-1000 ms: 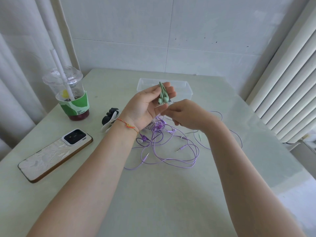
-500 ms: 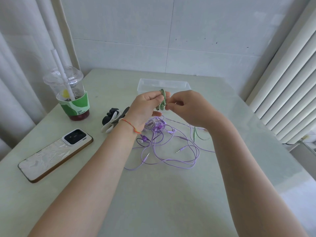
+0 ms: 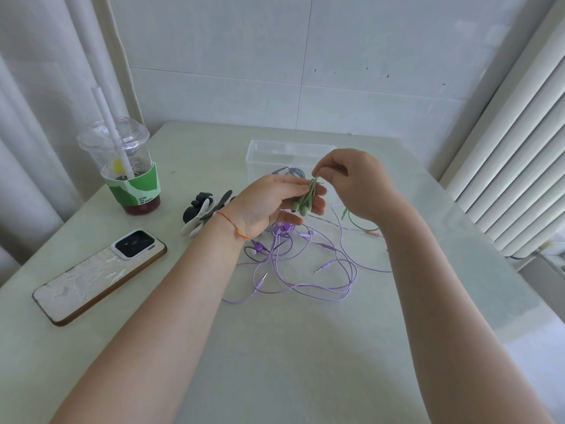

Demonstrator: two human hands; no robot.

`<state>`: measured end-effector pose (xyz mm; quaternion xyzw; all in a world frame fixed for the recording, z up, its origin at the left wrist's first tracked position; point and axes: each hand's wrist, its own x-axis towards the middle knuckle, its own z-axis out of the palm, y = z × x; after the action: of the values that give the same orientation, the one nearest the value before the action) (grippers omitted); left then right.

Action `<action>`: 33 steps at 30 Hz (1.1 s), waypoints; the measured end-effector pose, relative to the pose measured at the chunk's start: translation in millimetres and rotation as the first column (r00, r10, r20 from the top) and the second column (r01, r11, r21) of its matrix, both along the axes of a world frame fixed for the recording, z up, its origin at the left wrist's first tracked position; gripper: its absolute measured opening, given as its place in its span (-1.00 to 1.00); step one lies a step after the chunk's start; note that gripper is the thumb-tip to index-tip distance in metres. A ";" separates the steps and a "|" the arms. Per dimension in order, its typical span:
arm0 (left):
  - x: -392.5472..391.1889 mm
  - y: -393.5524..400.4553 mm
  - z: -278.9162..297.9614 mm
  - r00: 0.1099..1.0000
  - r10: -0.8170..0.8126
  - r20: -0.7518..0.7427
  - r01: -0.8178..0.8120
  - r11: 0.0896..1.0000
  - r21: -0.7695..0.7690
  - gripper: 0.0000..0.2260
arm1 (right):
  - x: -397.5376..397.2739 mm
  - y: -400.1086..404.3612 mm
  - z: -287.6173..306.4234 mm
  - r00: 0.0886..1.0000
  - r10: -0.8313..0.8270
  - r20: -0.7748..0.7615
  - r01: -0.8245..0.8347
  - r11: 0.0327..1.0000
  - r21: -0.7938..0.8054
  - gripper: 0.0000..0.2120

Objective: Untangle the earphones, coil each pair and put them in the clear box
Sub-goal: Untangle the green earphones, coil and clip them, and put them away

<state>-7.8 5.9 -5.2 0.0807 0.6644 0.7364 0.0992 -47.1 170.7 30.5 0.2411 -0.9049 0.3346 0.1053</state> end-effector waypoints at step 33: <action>-14.7 -0.1 -14.6 0.905 0.409 -0.116 -0.405 0.913 0.055 -0.83 | 19.9 -9.3 5.9 0.984 0.081 0.159 -0.120 0.960 0.254 -0.81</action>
<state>-22.5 5.8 -19.8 -0.0121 0.6604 0.7442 -0.0995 -27.2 161.4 36.4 0.2733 -0.9331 0.2335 -0.0116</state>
